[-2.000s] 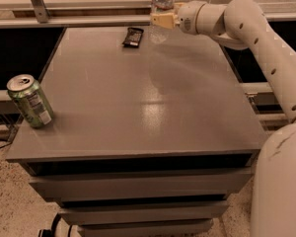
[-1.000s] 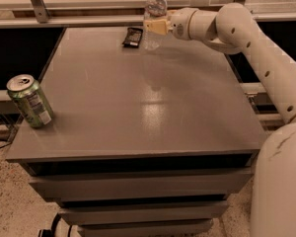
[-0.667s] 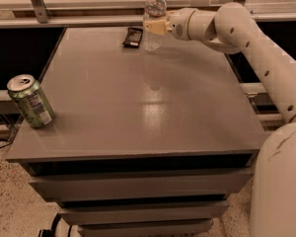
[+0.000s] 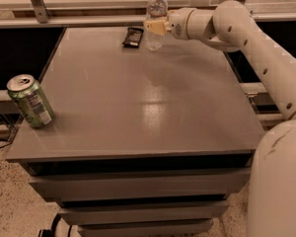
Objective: Move water bottle near rxbar chocolate
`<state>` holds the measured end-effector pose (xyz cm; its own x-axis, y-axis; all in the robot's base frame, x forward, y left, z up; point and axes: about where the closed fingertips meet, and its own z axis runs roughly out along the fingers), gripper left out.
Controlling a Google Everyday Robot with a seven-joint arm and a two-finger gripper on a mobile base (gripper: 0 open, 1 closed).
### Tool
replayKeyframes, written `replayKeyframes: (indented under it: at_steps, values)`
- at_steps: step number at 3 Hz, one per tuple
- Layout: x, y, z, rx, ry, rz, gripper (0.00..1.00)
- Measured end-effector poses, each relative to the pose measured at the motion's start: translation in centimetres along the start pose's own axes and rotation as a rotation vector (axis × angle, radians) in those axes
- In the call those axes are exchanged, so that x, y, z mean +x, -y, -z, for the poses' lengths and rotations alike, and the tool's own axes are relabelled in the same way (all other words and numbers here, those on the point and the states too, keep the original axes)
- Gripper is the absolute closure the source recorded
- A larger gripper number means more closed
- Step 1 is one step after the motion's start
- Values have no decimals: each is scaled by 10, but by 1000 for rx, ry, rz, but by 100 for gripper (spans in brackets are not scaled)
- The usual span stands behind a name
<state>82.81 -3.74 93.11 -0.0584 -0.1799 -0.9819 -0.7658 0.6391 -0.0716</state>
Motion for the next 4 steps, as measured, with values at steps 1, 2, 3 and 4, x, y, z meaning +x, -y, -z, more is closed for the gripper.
replayKeyframes:
  at_steps: [1, 2, 3, 4]
  values:
    - [8, -1, 0, -22, -17, -18, 0]
    - [10, -1, 1, -35, -17, -24, 0]
    - [21, 1, 22, -51, -14, -34, 0]
    - [21, 1, 22, -52, -14, -35, 0]
